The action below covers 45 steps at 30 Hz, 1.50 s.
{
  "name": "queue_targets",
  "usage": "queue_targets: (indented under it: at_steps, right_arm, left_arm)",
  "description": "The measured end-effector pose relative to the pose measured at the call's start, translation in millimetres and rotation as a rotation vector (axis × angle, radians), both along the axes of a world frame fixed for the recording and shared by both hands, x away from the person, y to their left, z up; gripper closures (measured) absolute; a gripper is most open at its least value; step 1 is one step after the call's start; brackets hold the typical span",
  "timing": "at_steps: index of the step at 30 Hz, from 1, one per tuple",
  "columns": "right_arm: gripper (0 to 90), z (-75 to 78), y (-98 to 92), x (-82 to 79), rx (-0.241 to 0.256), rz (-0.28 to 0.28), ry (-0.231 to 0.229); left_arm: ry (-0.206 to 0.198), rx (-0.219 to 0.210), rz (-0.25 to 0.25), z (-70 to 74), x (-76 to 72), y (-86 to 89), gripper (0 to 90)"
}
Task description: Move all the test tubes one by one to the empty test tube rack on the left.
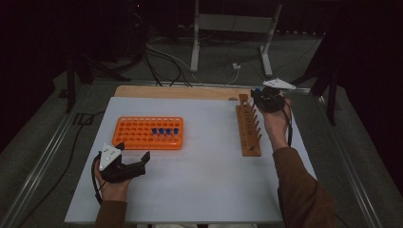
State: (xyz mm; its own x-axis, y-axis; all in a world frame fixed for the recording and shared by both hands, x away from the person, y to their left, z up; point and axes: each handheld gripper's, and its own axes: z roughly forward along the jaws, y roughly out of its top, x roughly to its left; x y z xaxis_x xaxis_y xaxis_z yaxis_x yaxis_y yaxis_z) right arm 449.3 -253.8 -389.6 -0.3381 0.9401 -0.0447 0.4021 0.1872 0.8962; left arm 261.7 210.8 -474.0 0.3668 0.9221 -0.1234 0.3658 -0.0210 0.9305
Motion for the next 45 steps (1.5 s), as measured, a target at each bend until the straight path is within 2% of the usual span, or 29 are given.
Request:
queue_targets:
  at_steps: [8,11,17,28,35,39,45]
  right_arm:
    - [76.5,6.0,-3.0,-21.1,0.027,0.066,-0.003]
    - [76.4,5.7,-0.5,-29.3,0.007,0.093,0.005]
    - [76.4,8.2,5.5,-43.5,-0.003,0.144,0.012]
    - [76.4,12.9,22.6,-65.8,-0.002,0.243,0.022]
    - [76.3,10.8,31.7,-75.6,0.002,0.303,0.047]
    - [76.2,7.1,35.2,-80.6,0.008,0.338,0.075]
    - [76.2,4.2,38.4,-88.0,0.009,0.363,0.091]
  left_arm:
    - [-0.002,0.024,-0.008,2.4,-0.1,-3.9,0.9]
    - [-0.002,0.029,-0.012,2.0,0.2,-6.0,0.9]
    - [-0.003,0.045,-0.021,2.4,0.3,-8.9,0.9]
    - [-0.006,0.053,-0.026,3.9,-0.3,-10.7,0.9]
    - [-0.016,0.045,-0.053,11.6,-1.7,-16.2,0.9]
    - [-0.025,0.063,-0.074,16.3,-1.9,-21.5,0.9]
    - [-0.038,0.080,-0.107,24.3,-0.9,-31.0,0.9]
